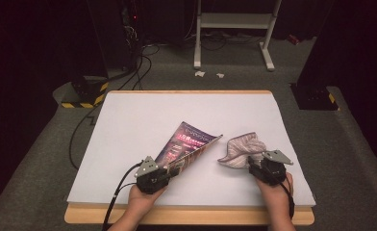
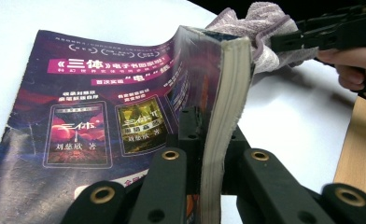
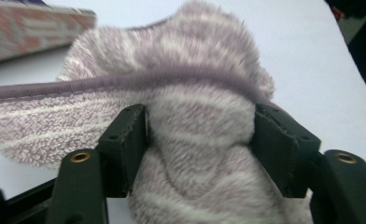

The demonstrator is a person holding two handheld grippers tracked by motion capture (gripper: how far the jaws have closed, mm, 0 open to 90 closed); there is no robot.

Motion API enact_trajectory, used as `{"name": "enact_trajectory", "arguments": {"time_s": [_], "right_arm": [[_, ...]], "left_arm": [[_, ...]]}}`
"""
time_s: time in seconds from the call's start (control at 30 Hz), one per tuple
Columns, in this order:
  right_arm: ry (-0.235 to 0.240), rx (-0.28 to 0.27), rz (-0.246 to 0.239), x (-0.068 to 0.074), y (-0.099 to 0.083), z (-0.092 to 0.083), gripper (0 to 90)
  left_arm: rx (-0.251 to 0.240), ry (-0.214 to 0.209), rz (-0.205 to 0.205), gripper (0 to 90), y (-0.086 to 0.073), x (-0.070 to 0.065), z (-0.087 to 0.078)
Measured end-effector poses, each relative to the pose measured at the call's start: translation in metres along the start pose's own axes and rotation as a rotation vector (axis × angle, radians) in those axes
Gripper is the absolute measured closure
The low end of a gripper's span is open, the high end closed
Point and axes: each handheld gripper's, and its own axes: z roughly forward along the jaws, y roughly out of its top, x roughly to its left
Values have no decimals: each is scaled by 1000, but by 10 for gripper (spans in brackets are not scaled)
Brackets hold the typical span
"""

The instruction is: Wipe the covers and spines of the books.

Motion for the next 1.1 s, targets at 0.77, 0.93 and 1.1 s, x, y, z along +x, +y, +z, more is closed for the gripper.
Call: {"name": "enact_trajectory", "arguments": {"time_s": [0.77,0.93,1.1], "right_arm": [[46,-103,-43,26,17,-26,357],[81,-113,-71,39,18,-26,372],[143,-107,-117,65,19,-20,374]], "left_arm": [[-1,-3,0,835,1,-1,0],[-2,0,0,833,1,-2,0],[2,-3,5,820,0,-4,1]]}}
